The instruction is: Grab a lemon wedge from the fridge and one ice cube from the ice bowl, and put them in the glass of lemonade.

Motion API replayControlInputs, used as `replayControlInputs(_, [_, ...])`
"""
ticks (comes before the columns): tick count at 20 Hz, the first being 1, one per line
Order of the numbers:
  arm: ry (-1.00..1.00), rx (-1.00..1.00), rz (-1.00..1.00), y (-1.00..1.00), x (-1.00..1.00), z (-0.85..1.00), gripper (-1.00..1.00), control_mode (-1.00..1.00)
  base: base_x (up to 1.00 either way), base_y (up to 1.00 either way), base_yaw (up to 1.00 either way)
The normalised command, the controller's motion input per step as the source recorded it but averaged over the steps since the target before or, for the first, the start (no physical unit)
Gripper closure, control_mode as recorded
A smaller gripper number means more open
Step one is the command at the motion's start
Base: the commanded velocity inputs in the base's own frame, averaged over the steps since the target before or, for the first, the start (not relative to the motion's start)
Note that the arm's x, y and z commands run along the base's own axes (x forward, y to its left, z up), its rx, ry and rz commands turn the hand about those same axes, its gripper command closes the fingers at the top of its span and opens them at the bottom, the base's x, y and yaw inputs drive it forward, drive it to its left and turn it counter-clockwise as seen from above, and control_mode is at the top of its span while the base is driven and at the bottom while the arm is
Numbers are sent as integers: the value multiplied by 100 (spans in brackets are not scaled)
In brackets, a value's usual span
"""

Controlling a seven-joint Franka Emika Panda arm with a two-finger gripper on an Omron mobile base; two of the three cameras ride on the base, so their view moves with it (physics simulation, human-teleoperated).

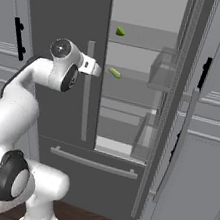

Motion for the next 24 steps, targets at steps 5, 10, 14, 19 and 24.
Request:
replayControlInputs(5, [-17, 0, 13, 9, 77, -36, -100, -100, 0, 0, 0])
replayControlInputs(10, [4, 0, 1, 1, 95, -5, -100, -100, 0, 0, 0])
replayControlInputs(14, [16, 0, 0, 1, 100, 0, -100, -100, 0, 0, 0])
replayControlInputs(19, [19, 0, 0, 11, 100, 0, -100, -100, 0, 0, 0])
replayControlInputs(24, [21, 0, -3, 20, 66, 1, 100, -100, 0, 0, 0])
